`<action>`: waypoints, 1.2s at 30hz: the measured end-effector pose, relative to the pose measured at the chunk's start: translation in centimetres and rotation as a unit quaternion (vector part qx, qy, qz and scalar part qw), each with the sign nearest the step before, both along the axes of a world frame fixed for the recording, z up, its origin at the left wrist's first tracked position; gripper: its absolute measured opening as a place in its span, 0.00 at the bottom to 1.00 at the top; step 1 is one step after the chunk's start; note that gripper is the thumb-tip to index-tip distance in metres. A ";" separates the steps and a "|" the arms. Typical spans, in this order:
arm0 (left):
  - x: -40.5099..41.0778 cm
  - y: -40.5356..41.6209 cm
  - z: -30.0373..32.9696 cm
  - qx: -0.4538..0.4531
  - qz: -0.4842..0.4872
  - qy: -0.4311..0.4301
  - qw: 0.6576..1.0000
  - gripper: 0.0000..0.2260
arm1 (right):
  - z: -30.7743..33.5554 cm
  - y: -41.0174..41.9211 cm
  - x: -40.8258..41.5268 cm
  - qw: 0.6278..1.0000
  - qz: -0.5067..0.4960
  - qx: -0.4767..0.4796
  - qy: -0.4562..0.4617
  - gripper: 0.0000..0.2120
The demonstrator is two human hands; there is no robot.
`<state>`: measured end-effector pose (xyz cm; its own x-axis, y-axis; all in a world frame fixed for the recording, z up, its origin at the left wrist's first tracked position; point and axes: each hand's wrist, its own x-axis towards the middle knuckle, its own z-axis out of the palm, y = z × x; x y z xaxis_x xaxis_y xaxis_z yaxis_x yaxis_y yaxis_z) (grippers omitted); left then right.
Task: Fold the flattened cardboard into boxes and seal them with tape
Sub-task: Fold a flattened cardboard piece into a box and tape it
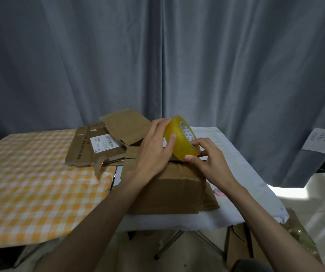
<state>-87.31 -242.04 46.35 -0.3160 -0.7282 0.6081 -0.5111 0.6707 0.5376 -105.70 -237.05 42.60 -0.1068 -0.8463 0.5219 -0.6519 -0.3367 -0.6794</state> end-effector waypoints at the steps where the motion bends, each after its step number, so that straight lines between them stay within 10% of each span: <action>1: 0.2 -0.4 0.3 0.019 -0.009 0.008 1.000 0.19 | 0.0 0.1 -0.1 1.000 0.011 -0.003 0.002 0.14; 11: 2.3 -2.2 1.4 0.156 -0.068 0.053 0.984 0.15 | -0.2 0.3 -0.5 0.994 0.099 -0.003 0.043 0.17; 21: 3.3 -1.1 -1.0 0.048 0.010 0.132 0.990 0.17 | -1.4 -0.5 0.1 0.996 0.053 -0.025 0.063 0.17; 36: 4.8 -0.6 1.5 0.118 -0.149 0.055 0.980 0.27 | -0.1 0.9 1.3 0.998 0.055 -0.042 -0.010 0.21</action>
<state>-82.56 -242.61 47.81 -0.4791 -0.7379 0.4753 -0.2416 0.6314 0.7368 -104.45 -236.16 42.49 -0.0267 -0.8073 0.5896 -0.5940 -0.4616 -0.6588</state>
